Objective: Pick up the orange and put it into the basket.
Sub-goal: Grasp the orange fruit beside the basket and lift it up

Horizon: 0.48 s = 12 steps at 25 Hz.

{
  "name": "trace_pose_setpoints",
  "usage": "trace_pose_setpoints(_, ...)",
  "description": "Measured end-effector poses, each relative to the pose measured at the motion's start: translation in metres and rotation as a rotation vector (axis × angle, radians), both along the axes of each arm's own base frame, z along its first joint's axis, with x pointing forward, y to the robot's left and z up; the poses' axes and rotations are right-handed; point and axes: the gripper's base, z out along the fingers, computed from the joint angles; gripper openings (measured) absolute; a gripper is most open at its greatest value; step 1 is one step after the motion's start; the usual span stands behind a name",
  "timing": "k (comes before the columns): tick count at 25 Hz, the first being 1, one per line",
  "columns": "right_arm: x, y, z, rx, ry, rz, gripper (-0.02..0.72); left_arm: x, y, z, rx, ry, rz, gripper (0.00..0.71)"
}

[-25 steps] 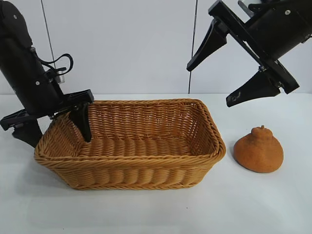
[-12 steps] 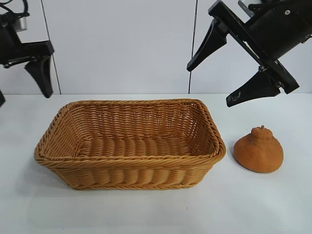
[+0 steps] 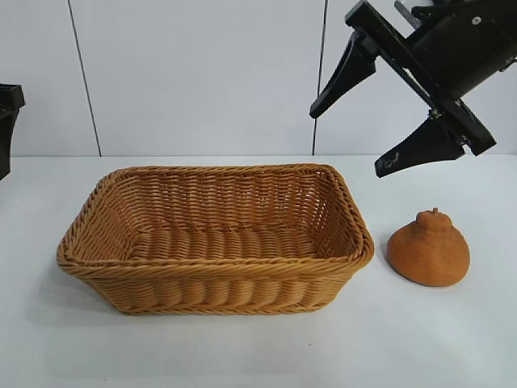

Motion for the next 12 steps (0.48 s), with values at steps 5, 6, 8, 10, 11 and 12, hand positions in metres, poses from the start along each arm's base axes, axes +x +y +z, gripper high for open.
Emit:
trace_pose_setpoints(5, 0.0, 0.0, 0.0, -0.004, -0.001, 0.002, 0.598, -0.022, 0.0, 0.004, 0.001, 0.02, -0.004, 0.638)
trace_pose_setpoints(6, 0.0, 0.0, 0.0, -0.004, -0.001, 0.002, 0.598, -0.03, 0.001, 0.008, 0.001, 0.016, -0.005, 0.638)
trace_pose_setpoints(8, 0.0, 0.0, 0.0, -0.005, 0.0, 0.003, 0.598, -0.051, 0.001, 0.011, 0.002, 0.019, -0.004, 0.638)
trace_pose_setpoints(10, 0.0, 0.0, 0.0, -0.004, 0.002, 0.005, 0.598, -0.076, 0.002, 0.018, 0.002, -0.001, -0.007, 0.638)
trace_pose_setpoints(11, -0.001, 0.0, 0.0, -0.004, 0.003, 0.006, 0.598, -0.088, 0.002, 0.022, 0.002, -0.02, -0.007, 0.638)
trace_pose_setpoints(12, -0.001, 0.0, 0.0, -0.004, 0.006, 0.009, 0.598, -0.102, 0.002, 0.022, 0.002, -0.023, -0.008, 0.638)
